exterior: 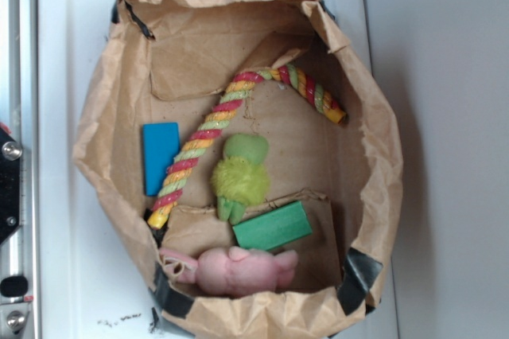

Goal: Grab the multicolored rope.

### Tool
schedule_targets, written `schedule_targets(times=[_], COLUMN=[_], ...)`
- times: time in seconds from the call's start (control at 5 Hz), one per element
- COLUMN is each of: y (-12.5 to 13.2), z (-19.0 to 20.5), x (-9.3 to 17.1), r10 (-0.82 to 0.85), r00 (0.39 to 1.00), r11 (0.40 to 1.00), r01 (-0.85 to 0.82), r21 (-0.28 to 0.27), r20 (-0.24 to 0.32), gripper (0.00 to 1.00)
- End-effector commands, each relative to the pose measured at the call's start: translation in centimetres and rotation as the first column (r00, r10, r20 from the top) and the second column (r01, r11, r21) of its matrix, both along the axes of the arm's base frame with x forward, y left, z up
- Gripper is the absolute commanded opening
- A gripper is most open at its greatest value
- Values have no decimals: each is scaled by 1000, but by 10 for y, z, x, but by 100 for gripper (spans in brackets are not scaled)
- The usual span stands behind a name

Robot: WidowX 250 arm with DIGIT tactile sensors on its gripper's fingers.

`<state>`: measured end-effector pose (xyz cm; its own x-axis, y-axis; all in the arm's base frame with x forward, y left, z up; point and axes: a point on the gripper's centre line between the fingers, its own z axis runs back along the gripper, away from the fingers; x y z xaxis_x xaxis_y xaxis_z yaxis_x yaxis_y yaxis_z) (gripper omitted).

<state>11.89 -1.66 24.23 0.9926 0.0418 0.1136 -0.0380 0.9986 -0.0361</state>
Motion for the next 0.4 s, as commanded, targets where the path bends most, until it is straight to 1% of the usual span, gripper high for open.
schedule_targets(times=[0.0, 0.2], y=[0, -9], z=[0, 15], x=[0, 42], r10=[0, 58], r00=[1000, 998], r11=[1000, 998], r01=[0, -57], r21=[0, -20], r20=[0, 24], gripper=[100, 100])
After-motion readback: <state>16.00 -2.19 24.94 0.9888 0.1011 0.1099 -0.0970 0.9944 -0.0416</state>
